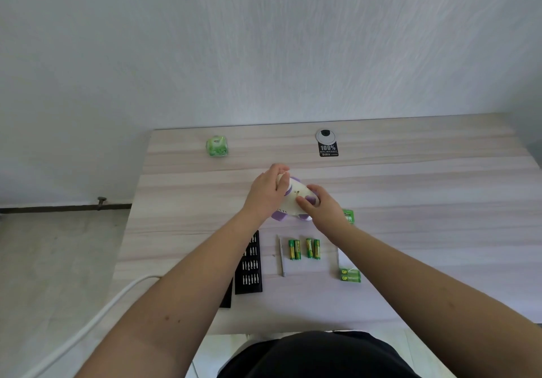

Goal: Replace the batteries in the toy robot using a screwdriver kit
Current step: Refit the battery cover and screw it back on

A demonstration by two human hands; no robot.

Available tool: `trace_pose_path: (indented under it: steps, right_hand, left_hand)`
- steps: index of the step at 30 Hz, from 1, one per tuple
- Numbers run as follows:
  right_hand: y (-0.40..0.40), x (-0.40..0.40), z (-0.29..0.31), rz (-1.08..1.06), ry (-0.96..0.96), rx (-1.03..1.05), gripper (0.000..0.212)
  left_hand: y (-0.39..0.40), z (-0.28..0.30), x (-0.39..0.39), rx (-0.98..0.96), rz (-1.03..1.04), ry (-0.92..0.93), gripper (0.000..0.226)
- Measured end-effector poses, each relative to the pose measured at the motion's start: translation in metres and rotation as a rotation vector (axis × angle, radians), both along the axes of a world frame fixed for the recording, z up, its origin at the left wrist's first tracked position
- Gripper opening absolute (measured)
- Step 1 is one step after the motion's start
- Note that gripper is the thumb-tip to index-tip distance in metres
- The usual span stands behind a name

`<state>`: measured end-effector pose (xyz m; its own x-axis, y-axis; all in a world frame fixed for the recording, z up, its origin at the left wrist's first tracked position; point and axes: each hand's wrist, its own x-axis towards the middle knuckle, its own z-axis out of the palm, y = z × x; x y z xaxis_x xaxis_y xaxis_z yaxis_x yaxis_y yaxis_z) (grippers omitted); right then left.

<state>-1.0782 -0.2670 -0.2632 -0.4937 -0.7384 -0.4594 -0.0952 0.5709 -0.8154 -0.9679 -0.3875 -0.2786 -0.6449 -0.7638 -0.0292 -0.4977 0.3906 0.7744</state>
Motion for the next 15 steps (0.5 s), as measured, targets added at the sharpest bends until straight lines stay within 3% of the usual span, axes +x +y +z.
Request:
trace_pose_path:
  steps: [2,6,11,15]
  right_hand:
    - [0.007,0.004,0.004,-0.020,0.031,-0.018,0.047]
    - [0.030,0.016,-0.005,-0.123,0.318,-0.059,0.035]
    - [0.049,0.043,-0.020,-0.156,0.260,-0.059,0.025]
    - [0.054,0.063,-0.033,-0.168,0.190,0.023,0.016]
  left_hand:
    - [-0.002,0.003,0.001,0.045,0.035,0.005,0.023]
    - [-0.003,0.010,0.004,0.059,0.054,0.027,0.020]
    - [-0.006,0.010,0.014,0.048,0.043,0.079,0.024]
    - [-0.005,0.006,0.031,-0.074,0.143,0.146,0.017]
